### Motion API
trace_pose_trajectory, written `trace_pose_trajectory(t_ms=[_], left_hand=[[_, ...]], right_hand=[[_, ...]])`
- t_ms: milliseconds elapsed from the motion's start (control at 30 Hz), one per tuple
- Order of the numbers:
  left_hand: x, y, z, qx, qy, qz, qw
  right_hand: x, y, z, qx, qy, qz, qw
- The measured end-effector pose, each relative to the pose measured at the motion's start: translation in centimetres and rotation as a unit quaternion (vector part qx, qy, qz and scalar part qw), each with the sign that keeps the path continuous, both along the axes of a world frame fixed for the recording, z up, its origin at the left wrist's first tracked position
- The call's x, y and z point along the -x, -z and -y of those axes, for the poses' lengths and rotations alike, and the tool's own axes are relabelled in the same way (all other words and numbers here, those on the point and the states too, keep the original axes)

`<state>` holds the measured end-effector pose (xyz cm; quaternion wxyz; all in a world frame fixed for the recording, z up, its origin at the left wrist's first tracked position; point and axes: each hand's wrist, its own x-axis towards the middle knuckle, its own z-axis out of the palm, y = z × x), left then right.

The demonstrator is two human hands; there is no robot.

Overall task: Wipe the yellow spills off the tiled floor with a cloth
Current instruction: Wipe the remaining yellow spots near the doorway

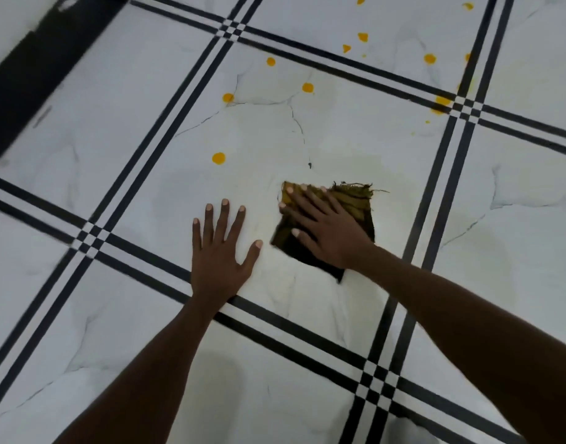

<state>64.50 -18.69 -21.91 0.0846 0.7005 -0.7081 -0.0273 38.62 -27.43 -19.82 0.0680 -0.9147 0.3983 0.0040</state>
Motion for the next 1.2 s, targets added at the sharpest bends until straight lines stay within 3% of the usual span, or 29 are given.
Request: trace_pose_trajectory(t_ms=[67, 167, 300, 433, 567, 633, 733, 800, 900, 1000, 1133, 1200], left_hand=[[0.0, -0.1, -0.2, 0.002, 0.001, -0.004, 1.000], [-0.1, 0.0, 0.0, 0.003, 0.006, -0.015, 1.000], [-0.4, 0.3, 0.1, 0.002, 0.003, -0.043, 0.999], [-1.2, -0.9, 0.7, 0.032, -0.067, -0.074, 0.994], [-5.0, -1.4, 2.5, 0.030, -0.095, -0.046, 0.994], [-7.4, -1.2, 4.3, 0.012, -0.111, -0.041, 0.993], [-10.1, -0.2, 6.1, -0.009, -0.112, -0.031, 0.993], [-10.9, 0.6, 6.7, -0.016, -0.110, -0.037, 0.993], [-10.7, 1.1, 6.5, -0.007, -0.114, -0.036, 0.993], [-10.7, 1.1, 6.5, 0.003, -0.122, -0.030, 0.992], [-10.7, 1.1, 6.6, 0.005, -0.119, -0.032, 0.992], [-10.7, 1.2, 6.6, 0.006, -0.124, -0.027, 0.992]], right_hand=[[3.1, 0.1, 0.9, -0.003, -0.012, -0.009, 1.000], [3.9, -0.1, 4.9, 0.014, 0.121, 0.021, 0.992], [-3.9, -0.5, 9.1, -0.017, 0.204, 0.041, 0.978], [-8.2, 0.1, 4.4, 0.016, 0.043, 0.038, 0.998], [-4.0, -0.1, 3.2, 0.004, -0.103, 0.014, 0.995], [-3.1, 0.1, 6.4, 0.007, -0.046, 0.023, 0.999], [-6.1, 0.6, 11.9, 0.018, 0.122, 0.063, 0.990], [-9.7, 0.6, 14.7, 0.010, 0.160, 0.064, 0.985], [-14.6, 0.1, 16.8, -0.021, 0.124, 0.061, 0.990], [-18.7, -0.2, 14.3, -0.032, -0.009, 0.055, 0.998], [-14.4, 0.5, 9.9, 0.002, -0.188, 0.015, 0.982], [-12.1, 0.4, 12.3, 0.024, -0.170, 0.024, 0.985]])
